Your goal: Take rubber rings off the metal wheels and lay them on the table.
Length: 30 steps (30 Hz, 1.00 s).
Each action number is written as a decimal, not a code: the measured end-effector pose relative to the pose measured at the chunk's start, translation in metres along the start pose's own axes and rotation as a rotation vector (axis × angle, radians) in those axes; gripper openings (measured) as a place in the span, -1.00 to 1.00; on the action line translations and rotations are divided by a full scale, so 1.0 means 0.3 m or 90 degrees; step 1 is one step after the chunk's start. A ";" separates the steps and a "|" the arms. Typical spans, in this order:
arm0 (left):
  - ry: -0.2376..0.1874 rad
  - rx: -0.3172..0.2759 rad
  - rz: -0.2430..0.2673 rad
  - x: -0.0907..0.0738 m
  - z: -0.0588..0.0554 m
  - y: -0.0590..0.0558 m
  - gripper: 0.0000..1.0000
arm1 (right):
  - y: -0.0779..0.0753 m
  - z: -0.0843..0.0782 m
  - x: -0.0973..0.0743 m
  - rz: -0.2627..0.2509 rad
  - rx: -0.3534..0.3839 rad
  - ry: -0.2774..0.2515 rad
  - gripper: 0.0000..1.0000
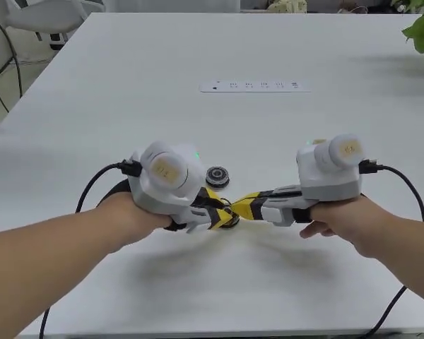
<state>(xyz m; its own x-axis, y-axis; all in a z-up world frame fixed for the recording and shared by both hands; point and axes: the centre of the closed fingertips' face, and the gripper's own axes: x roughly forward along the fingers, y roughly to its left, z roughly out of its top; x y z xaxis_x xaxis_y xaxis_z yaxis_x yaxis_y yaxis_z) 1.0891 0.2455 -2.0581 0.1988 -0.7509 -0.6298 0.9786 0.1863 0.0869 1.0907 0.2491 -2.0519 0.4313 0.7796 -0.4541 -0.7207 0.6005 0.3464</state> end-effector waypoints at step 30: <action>-0.076 -0.025 0.019 -0.144 0.071 0.017 -0.24 | 0.014 0.072 -0.026 0.013 0.036 -0.051 -1.00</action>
<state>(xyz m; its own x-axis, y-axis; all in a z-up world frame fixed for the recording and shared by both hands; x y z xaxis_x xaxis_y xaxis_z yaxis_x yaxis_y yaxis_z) 1.0865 0.2654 -2.0139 0.2351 -0.8139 -0.5313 0.9699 0.2324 0.0730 1.0958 0.2495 -2.0292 0.4598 0.8025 -0.3803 -0.6996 0.5911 0.4016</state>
